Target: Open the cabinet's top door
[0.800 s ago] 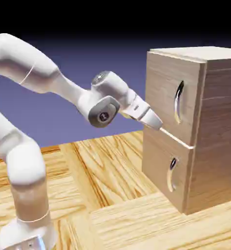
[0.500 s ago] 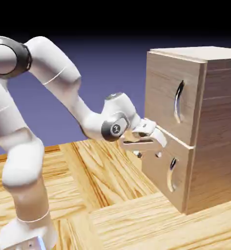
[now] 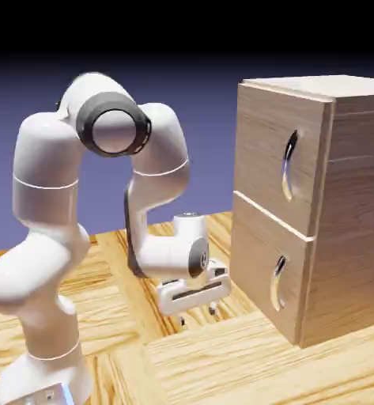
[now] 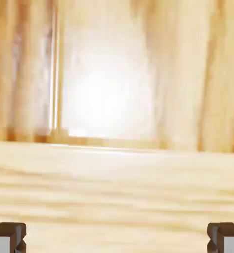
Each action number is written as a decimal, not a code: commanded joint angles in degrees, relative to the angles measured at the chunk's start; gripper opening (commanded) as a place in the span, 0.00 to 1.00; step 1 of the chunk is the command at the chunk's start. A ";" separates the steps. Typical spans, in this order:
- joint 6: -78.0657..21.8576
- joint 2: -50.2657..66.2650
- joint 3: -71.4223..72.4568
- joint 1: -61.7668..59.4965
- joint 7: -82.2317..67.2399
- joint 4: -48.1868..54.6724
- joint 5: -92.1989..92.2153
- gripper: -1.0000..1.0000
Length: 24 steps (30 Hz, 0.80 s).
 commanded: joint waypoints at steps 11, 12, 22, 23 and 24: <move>-6.01 22.46 20.24 -20.64 -18.83 1.72 -27.41 0.50; -6.56 24.50 22.08 -22.52 -20.55 1.87 -29.90 0.50; -12.03 44.92 40.47 -41.28 -37.67 3.43 -54.82 0.50; -12.58 46.96 42.31 -43.16 -39.38 3.59 -57.31 0.50; -13.12 49.01 44.15 -45.03 -41.09 3.74 -59.81 0.50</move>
